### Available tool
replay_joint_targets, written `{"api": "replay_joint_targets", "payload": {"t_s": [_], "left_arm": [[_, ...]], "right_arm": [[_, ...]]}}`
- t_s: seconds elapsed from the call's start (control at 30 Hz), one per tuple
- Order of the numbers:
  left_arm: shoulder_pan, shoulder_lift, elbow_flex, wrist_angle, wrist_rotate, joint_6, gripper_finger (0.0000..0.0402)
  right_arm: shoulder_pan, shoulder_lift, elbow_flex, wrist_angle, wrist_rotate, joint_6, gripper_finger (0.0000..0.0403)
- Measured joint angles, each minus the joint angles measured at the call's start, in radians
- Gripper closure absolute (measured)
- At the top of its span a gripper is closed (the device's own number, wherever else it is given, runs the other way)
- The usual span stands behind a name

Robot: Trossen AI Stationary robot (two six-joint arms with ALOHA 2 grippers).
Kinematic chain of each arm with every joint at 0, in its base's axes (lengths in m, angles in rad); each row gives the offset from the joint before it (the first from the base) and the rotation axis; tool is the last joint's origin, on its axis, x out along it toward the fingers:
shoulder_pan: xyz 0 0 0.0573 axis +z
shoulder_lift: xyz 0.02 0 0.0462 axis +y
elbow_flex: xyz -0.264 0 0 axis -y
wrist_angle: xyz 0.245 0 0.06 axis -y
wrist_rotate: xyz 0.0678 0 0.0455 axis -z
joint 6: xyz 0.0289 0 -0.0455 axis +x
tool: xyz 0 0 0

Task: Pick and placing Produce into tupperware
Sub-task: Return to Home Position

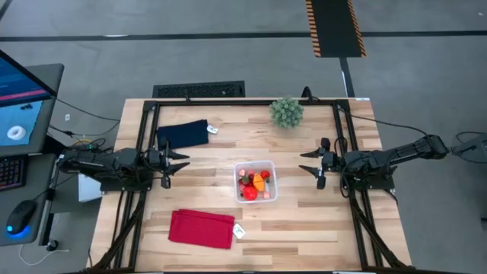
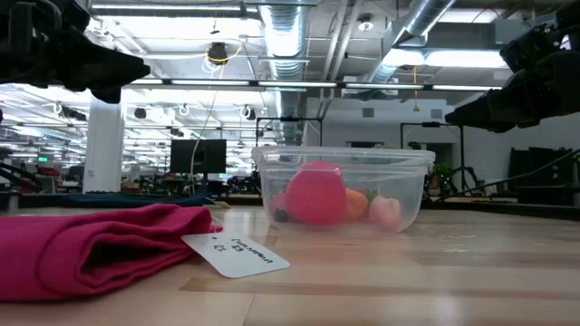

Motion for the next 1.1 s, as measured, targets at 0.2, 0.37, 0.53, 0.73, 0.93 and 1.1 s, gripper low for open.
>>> {"api": "replay_joint_targets", "payload": {"t_s": [0.2,0.37,0.53,0.73,0.93,1.1], "left_arm": [[0.000,0.000,0.000,0.000,0.000,0.003,0.0306],[0.000,0.000,0.000,0.001,0.000,-0.017,0.0306],[0.000,0.000,0.000,0.001,0.000,-0.014,0.0306],[0.000,0.000,0.000,0.001,0.001,-0.026,0.0306],[0.000,0.000,0.000,0.001,0.001,-0.013,0.0306],[0.000,0.000,0.000,0.001,0.001,-0.026,0.0306]], "right_arm": [[0.000,0.000,0.000,0.000,0.000,0.000,0.0179],[0.000,0.000,0.000,0.000,0.000,-0.001,0.0179],[-0.007,0.000,0.000,0.000,0.004,-0.318,0.0179],[-0.006,0.000,0.000,0.063,-0.025,-0.573,0.0179],[-0.004,0.000,0.000,0.180,-0.178,-0.249,0.0179],[-0.008,-0.001,0.000,0.286,-0.181,0.012,0.0179]]}}
